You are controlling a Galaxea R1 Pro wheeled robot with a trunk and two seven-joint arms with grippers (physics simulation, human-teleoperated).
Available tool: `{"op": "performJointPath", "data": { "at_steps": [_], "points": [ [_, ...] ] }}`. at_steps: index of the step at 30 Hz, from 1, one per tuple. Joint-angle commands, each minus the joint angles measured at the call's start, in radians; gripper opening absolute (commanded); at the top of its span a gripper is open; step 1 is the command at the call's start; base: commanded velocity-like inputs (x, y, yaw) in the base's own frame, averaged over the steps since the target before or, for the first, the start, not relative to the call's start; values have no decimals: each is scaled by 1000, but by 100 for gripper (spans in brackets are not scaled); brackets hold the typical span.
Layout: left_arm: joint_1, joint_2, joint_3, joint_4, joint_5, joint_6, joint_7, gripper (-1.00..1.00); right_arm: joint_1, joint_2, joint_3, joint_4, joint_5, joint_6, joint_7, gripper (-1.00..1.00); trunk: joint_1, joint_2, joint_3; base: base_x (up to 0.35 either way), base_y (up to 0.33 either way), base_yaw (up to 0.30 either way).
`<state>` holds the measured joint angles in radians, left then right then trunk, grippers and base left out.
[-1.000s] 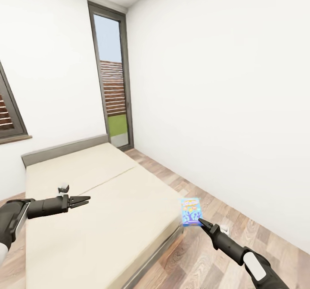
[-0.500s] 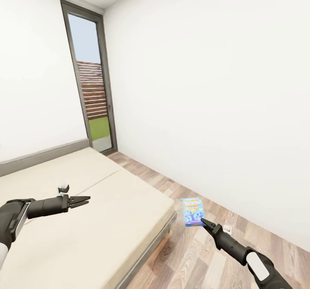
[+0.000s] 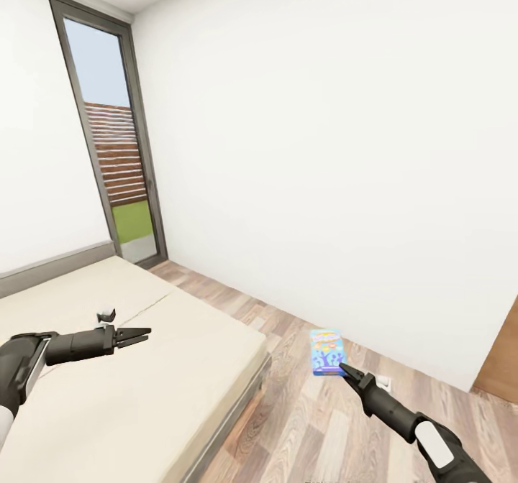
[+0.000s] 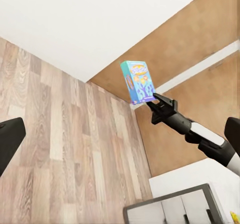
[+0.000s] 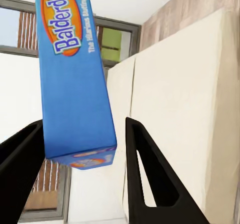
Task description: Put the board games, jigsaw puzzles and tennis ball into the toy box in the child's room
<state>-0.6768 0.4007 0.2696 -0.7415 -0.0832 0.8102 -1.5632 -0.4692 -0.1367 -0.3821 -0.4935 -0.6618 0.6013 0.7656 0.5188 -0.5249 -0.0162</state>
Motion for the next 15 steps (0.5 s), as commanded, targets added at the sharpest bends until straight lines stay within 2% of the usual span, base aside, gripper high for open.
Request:
{"op": "performJointPath", "data": {
  "at_steps": [1,10,15],
  "points": [
    [-1,0,3,-1,-9,10,-8,100,-1,0,-6,0,-6,12,1,-100,-3,6,2,0,0,-276],
    [-1,0,2,-1,-9,10,-8,100,-2,-1,-10,0,-5,18,1,-100,-38,69,36,-3,0,-276],
    [0,0,2,-1,-9,10,-8,100,-2,-17,-10,0,-5,19,1,-100,-57,104,55,-75,0,-276]
  ]
}}
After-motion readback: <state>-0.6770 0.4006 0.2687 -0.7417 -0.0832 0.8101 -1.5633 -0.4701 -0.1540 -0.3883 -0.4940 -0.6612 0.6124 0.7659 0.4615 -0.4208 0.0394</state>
